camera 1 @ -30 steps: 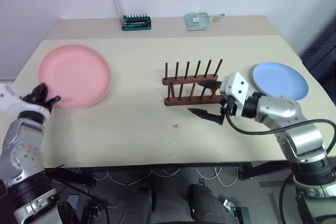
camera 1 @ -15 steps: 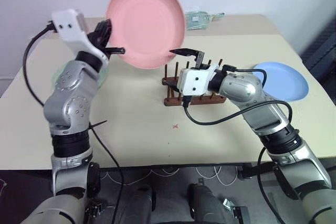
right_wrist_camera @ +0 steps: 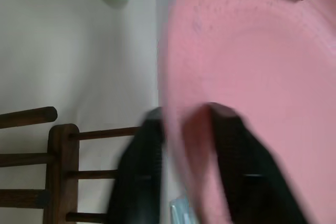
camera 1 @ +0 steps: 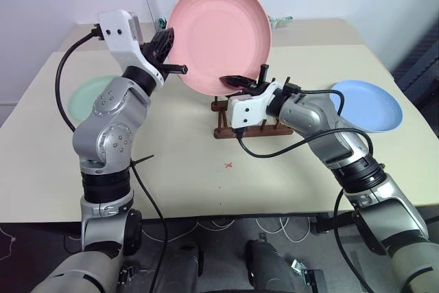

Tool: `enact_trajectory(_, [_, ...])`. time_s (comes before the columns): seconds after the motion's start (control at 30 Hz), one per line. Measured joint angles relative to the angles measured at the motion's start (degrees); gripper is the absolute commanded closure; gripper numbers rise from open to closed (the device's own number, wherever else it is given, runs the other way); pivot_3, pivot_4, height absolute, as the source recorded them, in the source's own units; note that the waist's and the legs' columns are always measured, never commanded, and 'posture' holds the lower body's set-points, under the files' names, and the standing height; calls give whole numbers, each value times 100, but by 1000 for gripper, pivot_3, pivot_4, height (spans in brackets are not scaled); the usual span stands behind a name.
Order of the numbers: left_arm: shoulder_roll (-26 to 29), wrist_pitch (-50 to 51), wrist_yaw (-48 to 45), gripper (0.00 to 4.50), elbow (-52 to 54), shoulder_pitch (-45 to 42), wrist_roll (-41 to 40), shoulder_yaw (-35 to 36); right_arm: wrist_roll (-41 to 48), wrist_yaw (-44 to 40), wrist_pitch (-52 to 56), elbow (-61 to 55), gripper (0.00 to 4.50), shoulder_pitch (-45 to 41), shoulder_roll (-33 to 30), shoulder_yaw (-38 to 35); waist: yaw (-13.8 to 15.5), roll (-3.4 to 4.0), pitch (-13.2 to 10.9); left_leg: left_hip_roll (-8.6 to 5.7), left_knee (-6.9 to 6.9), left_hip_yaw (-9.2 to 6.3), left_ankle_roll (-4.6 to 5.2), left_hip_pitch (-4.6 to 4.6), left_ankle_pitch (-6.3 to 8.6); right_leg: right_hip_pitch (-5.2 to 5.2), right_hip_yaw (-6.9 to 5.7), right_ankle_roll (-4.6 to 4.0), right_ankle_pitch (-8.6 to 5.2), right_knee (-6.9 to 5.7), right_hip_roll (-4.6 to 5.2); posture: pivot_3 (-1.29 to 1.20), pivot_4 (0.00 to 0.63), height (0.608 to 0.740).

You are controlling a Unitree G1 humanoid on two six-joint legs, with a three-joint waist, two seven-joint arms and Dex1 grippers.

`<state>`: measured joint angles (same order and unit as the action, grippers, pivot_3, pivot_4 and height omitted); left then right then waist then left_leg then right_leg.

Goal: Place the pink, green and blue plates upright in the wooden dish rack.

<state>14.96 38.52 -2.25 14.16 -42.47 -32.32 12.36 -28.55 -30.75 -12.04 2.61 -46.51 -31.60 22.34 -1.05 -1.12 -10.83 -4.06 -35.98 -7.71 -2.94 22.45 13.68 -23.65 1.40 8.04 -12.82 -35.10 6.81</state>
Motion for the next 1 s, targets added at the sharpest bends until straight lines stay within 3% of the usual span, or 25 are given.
enact_trajectory(0.07, [-175,1,39,3518,-4,-3,-178,192,-114,85,-113,2,4500,0,27,30,11,0,0,0,-2,-1,-1,0,0,2,0,0,0,1,0,0,150,740])
enact_trajectory(0.2, [-453,-72,311,1556,-82,-202,-566,633,-290,234,-140,122,4500,35,28,18,26,-3,-2,-1,-5,-1,-1,1,-1,4,0,0,0,2,0,0,150,740])
enact_trajectory(0.4, [-242,-675,782,1556,-505,-543,-444,1319,-131,344,-95,115,4500,370,-132,-450,18,-4,-2,-1,-2,0,-2,-1,-1,3,0,0,0,2,0,0,150,740])
enact_trajectory(0.47, [-32,-732,613,1556,-567,-393,-317,1244,366,238,97,-23,4500,556,-118,-797,24,-4,-2,-1,-1,0,-2,0,-1,4,0,0,0,2,0,0,150,740])
enact_trajectory(0.6, [1270,-975,-868,1556,-560,933,278,460,2722,-495,1633,-975,4500,1215,-60,-2206,8,3,-3,-1,5,3,4,-1,2,6,6,-2,0,5,0,0,150,740])
enact_trajectory(0.8, [1693,-878,-2788,1556,-324,2344,-94,-58,6551,-326,4595,-2152,4500,1264,249,-4052,7,8,-7,7,5,-8,31,-2,18,3,-1,-18,2,0,-3,0,150,740])
enact_trajectory(0.9, [2121,-892,-3492,1556,-82,2813,-74,-301,7715,-98,5359,-2290,4500,1357,216,-4544,15,18,-4,7,7,0,33,-4,19,5,2,-30,-4,3,-1,0,150,740])
enact_trajectory(1.0, [2109,-878,-3934,1556,64,3116,-81,-677,8172,19,5745,-2352,4500,1694,165,-4564,40,18,-5,6,3,1,35,-1,19,5,2,-30,-5,4,0,0,150,740])
